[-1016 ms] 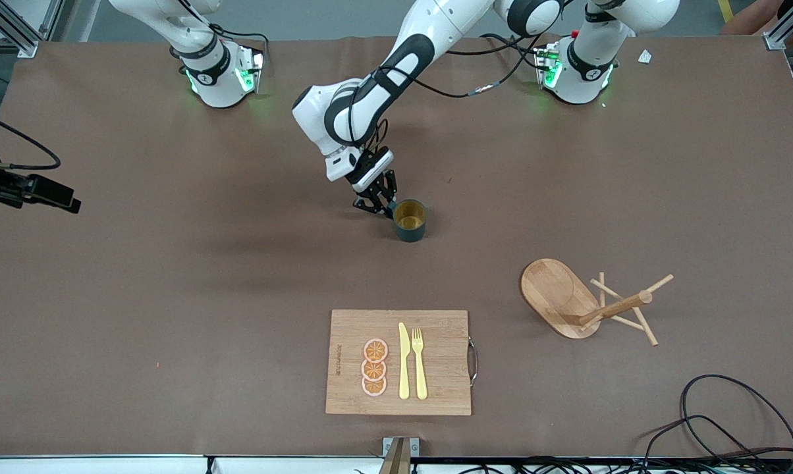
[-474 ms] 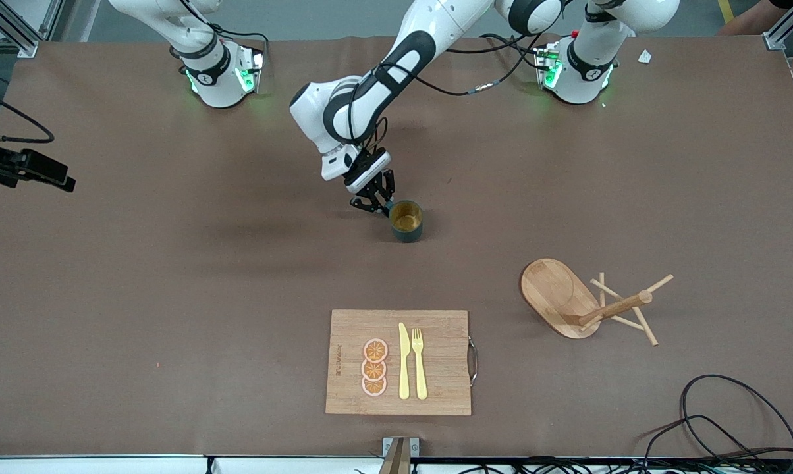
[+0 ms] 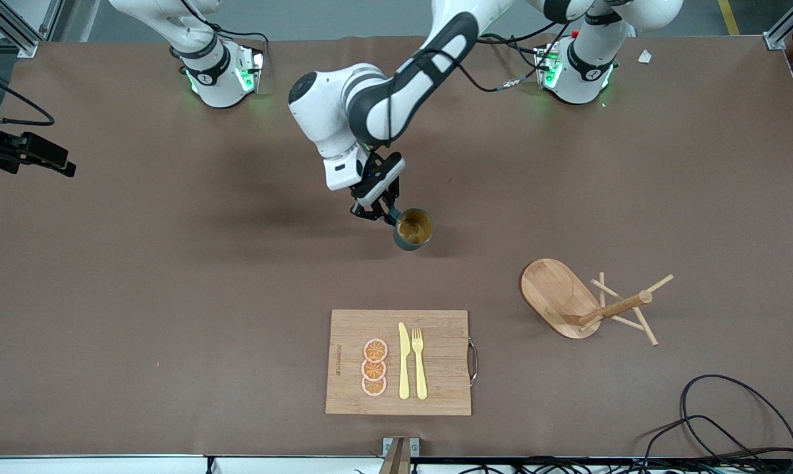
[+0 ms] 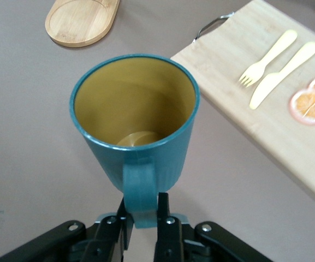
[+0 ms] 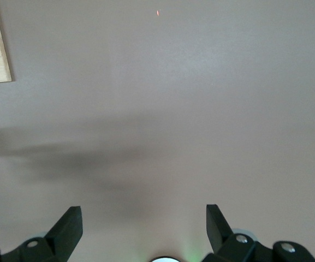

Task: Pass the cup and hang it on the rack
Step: 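Lift the mug by its handle with the left gripper toward the rack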

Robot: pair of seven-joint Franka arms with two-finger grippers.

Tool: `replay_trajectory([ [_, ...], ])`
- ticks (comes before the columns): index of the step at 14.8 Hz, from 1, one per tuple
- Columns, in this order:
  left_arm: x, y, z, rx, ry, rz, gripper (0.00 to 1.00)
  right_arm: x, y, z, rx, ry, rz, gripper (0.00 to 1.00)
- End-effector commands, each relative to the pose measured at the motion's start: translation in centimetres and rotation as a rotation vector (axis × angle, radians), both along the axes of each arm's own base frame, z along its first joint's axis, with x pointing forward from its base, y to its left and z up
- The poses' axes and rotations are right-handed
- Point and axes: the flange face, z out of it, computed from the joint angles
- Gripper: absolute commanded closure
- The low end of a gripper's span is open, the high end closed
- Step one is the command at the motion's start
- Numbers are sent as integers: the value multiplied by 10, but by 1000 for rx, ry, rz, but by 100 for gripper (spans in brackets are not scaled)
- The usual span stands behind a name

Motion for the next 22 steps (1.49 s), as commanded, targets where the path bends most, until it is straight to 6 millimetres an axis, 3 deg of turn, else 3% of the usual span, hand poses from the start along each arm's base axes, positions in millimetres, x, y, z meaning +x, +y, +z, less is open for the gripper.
replay_trajectory([
  [1, 30, 25, 66, -158, 46, 33, 97, -11, -6, 3, -1, -14, 7, 0],
  [3, 55, 54, 116, -271, 107, 30, 97, -14, -6, 8, 1, -22, 9, 0],
  [6, 101, 115, 175, -433, 177, 50, 97, -20, -6, 16, 1, -30, 7, 0],
  [11, 176, 232, 226, -732, 272, 104, 97, -29, -14, 25, 2, -32, 14, 0],
  [15, 229, 329, 234, -1026, 329, 134, 97, -38, -23, 37, 5, -53, 44, 0],
  [17, 248, 373, 223, -1128, 344, 168, 97, -40, -23, 39, 4, -47, 43, 0],
  [22, 273, 446, 167, -1351, 511, 126, 98, -41, -14, 39, 3, -28, 52, 0],
])
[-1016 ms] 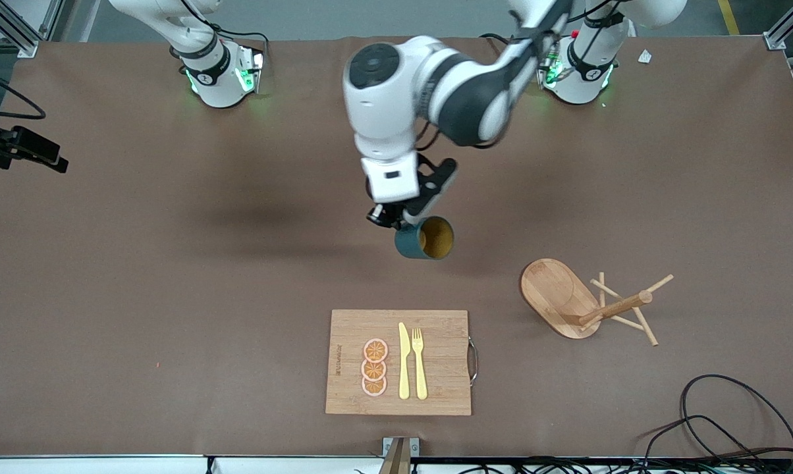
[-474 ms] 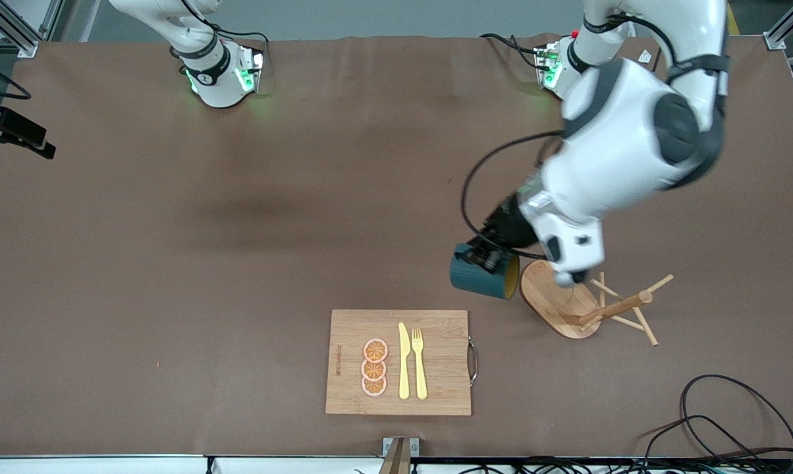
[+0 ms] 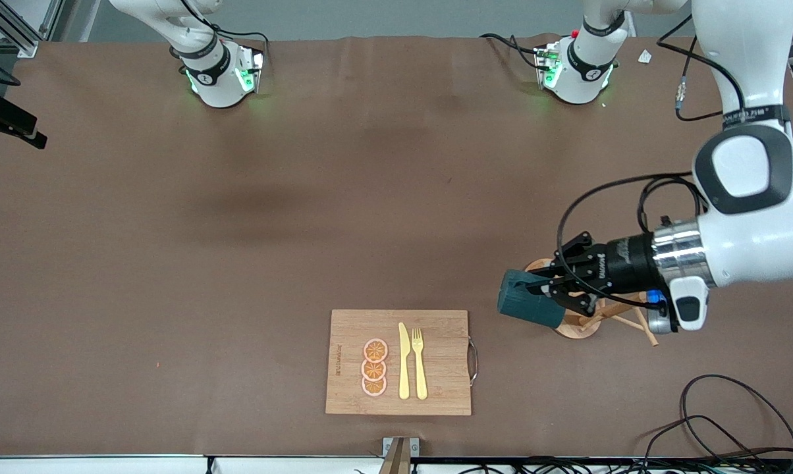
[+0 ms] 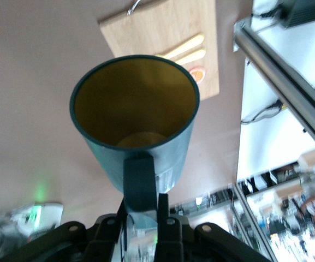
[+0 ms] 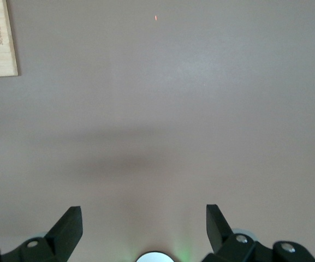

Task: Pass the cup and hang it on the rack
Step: 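Lift the mug by its handle with the left gripper toward the rack, then hook the mug handle onto a rack peg with the left gripper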

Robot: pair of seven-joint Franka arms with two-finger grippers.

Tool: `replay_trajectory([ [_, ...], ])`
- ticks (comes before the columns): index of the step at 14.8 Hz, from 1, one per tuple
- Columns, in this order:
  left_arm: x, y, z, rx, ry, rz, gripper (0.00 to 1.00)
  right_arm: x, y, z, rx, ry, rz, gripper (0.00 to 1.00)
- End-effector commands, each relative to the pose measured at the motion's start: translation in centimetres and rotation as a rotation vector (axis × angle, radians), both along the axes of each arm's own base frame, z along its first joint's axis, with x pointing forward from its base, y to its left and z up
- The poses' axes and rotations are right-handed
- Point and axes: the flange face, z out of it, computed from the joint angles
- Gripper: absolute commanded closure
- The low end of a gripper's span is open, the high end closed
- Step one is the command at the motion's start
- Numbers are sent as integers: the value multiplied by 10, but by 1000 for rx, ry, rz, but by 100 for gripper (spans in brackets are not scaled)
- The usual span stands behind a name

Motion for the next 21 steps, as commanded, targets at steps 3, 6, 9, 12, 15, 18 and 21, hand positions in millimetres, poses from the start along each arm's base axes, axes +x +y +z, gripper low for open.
replay_trajectory([
  [3, 3, 59, -39, -160, 100, -109, 98, -9, 0, 1, -4, 6, 14, 0],
  [6, -2, 80, -58, -190, 137, -161, 98, -10, -3, 1, -42, 10, 17, 0],
  [9, 1, 93, -77, -210, 174, -142, 98, -11, -4, 0, -43, 19, 14, 0],
  [12, 3, 115, -91, -235, 204, -125, 98, -11, -3, 1, -43, 18, 14, 0],
  [15, 3, 122, -102, -241, 226, -122, 98, -10, -1, 1, -42, 18, 14, 0],
  [18, 3, 139, -111, -251, 245, -113, 98, -11, -1, 0, -42, 19, 15, 0],
  [21, 4, 157, -117, -256, 253, -90, 97, -12, 1, 1, -38, 25, 17, 0],
])
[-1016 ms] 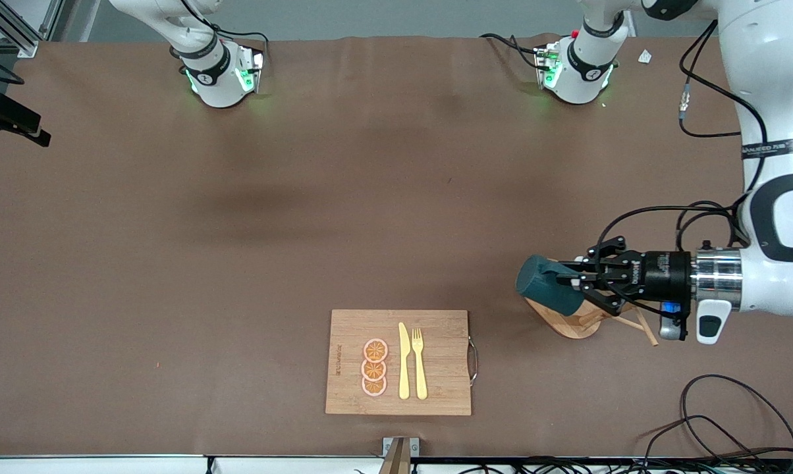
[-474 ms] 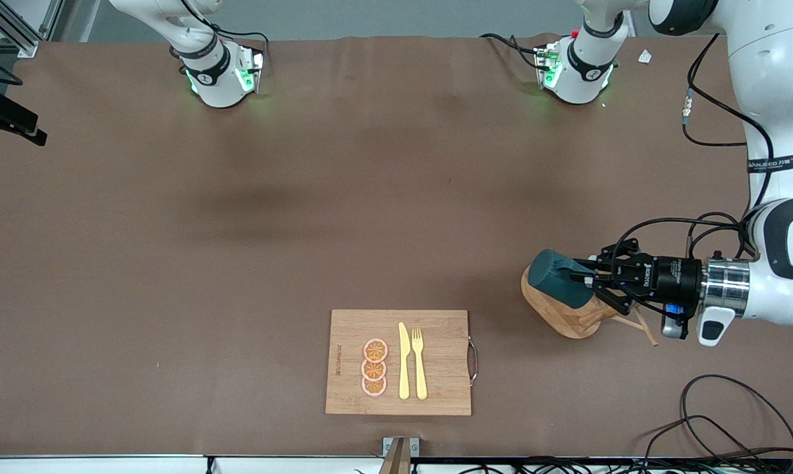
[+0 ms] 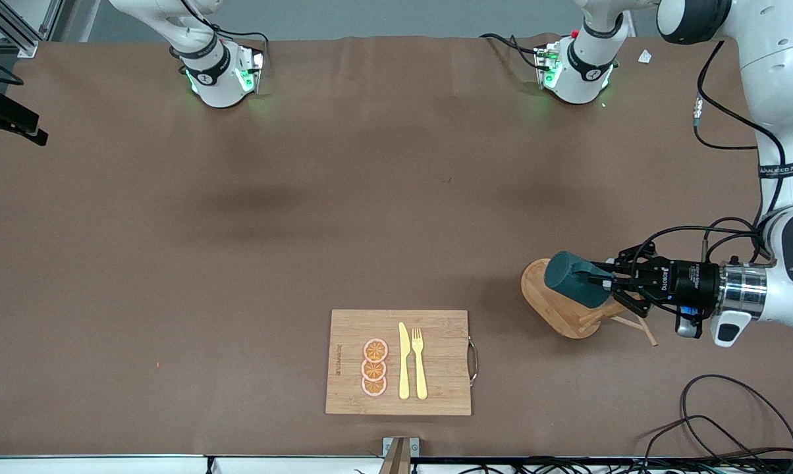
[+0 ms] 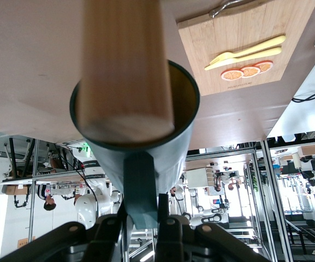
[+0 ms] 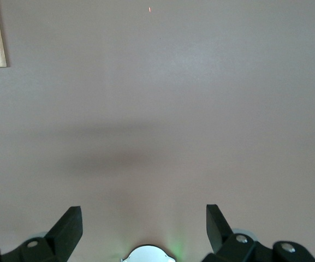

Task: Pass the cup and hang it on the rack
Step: 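Hook the mug handle onto a rack peg with the left gripper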

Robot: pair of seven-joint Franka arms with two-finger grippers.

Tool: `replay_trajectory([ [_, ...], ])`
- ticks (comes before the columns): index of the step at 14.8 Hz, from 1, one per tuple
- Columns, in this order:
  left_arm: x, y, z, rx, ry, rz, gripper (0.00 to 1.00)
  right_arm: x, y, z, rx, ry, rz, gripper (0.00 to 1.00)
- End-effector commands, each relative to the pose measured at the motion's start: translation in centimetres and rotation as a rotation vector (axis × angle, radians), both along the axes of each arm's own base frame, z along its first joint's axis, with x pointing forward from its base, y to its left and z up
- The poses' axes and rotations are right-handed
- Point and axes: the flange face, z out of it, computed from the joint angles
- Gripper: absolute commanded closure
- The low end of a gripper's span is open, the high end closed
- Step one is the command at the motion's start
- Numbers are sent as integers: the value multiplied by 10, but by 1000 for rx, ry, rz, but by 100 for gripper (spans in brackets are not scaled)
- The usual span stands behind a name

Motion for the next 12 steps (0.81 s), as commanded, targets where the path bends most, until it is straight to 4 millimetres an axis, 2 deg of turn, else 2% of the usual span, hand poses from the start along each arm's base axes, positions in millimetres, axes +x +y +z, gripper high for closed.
replay_trajectory([
  [1, 0, 13, -1, -33, 5, 10, 97, -10, 1, 2, -7, 5, 9, 0],
  [4, 1, 23, -8, -50, 9, 29, 97, -9, -1, 2, -8, -1, 6, 0],
  [10, 2, 30, -22, -60, 14, 36, 97, -9, 1, 3, -4, -6, 8, 0],
  [12, 3, 42, -26, -62, 18, 53, 97, -9, 3, 3, -4, -6, 13, 0],
])
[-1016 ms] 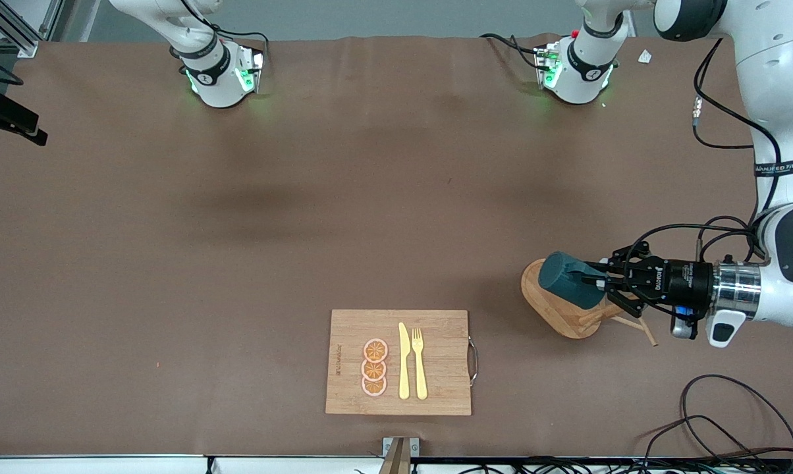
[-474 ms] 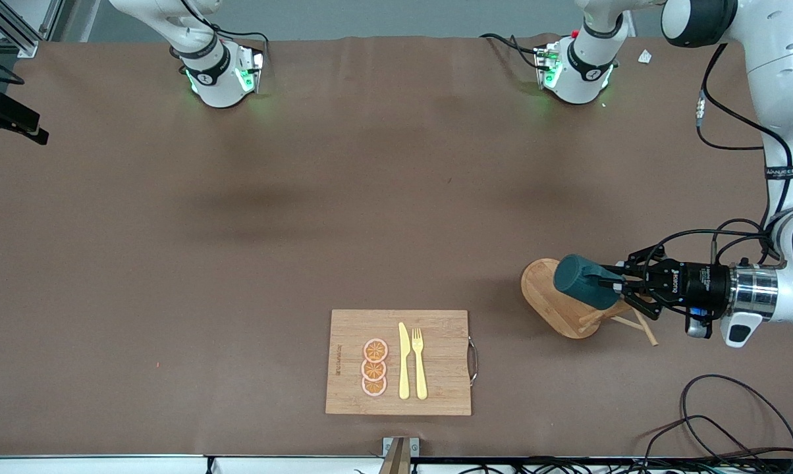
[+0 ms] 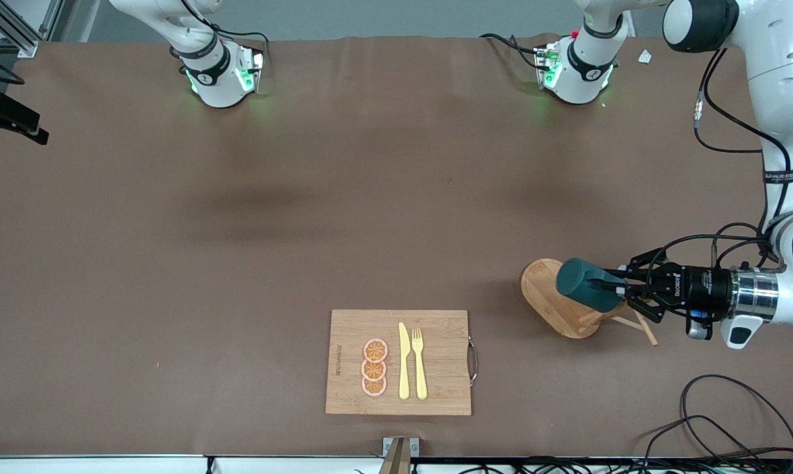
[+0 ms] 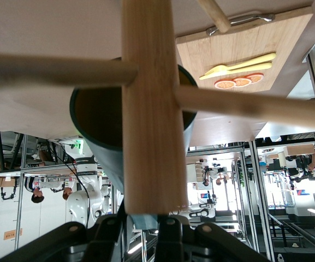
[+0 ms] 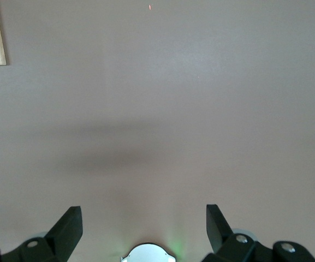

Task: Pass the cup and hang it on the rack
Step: 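Hook the mug handle onto a rack peg with the left gripper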

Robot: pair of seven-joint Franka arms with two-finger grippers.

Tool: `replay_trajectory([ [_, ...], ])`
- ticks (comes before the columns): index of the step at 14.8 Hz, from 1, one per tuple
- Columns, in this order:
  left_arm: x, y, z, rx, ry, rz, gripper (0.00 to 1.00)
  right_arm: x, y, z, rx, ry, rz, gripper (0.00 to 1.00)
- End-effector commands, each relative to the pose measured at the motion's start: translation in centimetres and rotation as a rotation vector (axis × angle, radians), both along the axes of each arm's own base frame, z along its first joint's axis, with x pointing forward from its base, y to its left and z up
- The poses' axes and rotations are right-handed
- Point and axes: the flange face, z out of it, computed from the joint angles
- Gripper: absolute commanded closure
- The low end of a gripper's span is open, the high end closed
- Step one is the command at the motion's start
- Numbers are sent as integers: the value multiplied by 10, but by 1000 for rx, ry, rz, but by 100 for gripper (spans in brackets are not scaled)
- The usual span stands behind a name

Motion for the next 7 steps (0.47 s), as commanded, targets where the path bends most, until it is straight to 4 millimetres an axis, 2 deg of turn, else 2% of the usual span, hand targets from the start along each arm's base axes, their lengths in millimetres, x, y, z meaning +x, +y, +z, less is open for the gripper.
replay_trajectory([
  [1, 0, 14, -2, -36, -10, 10, 97, -9, 2, 4, -4, -10, 12, 0],
  [5, 0, 14, -6, -38, -10, 8, 95, -8, 2, 5, -4, -15, 11, 0],
  [7, 0, 14, -11, -39, -3, 8, 88, -8, 2, 5, -5, -16, 11, 0],
])
